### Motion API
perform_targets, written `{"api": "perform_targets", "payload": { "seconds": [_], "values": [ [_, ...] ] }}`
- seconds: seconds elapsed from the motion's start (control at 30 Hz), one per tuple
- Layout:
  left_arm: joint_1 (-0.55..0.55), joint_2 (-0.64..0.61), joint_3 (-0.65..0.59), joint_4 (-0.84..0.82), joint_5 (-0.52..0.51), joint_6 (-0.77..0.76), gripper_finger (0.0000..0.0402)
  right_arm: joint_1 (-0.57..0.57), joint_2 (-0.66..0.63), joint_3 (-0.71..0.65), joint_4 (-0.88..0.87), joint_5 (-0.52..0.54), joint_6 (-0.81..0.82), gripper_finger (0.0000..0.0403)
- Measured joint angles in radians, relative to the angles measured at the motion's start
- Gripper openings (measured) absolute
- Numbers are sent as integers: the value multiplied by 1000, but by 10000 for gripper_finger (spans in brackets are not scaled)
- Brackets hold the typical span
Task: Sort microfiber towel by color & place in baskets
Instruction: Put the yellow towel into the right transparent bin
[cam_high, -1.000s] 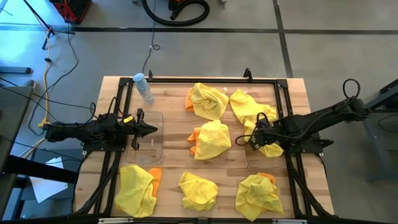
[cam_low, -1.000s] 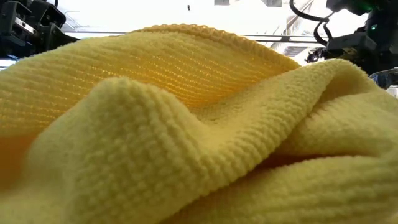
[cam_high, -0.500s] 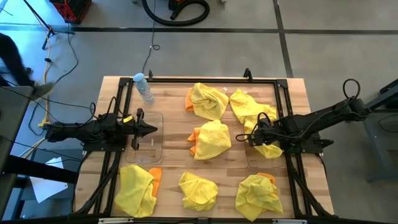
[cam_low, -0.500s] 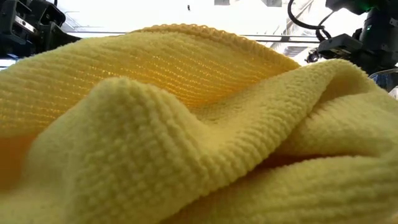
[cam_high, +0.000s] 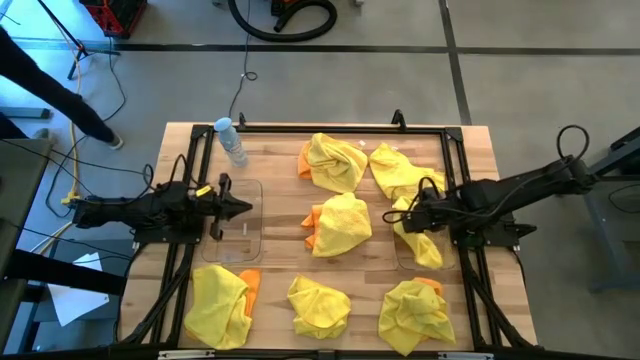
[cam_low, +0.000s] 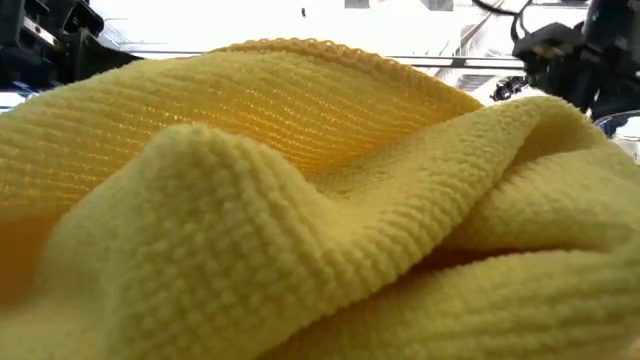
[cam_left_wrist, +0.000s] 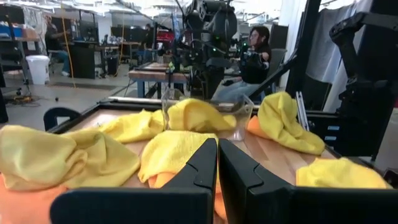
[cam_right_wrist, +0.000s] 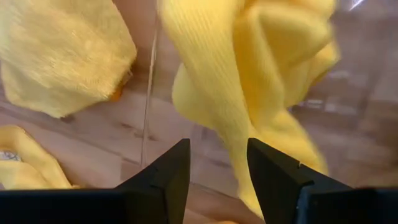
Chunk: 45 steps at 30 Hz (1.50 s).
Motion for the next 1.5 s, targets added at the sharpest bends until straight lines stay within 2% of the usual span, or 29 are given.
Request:
{"api": "perform_targets", "payload": {
  "seconds": [0.2,0.3,0.4,0.53,0.63,0.73,1.07,1.37,1.5],
  "values": [
    [0,41,80,-3,17,36,3,0,0,162,-204,133,-50,142],
    [0,102,143,-54,9,50,3,0,0,191,-244,216,-82,142],
    [0,196,215,-122,-3,44,1,0,1,193,-234,251,-132,142],
    [-6,366,322,-211,-6,41,1,0,1,178,-227,249,-193,142],
    [-29,516,419,-262,-69,10,0,0,1,178,-225,239,-254,142],
    [-53,669,530,-285,-122,-74,0,0,1,178,-225,225,-325,142],
    [-68,1118,925,-274,-122,-364,0,0,1,178,-225,226,-563,142],
    [-68,1474,1311,-535,-181,-297,0,0,0,178,-229,260,-624,142],
    [-65,1593,1396,-581,-149,-340,1,0,0,178,-228,260,-655,142]
  ]
}}
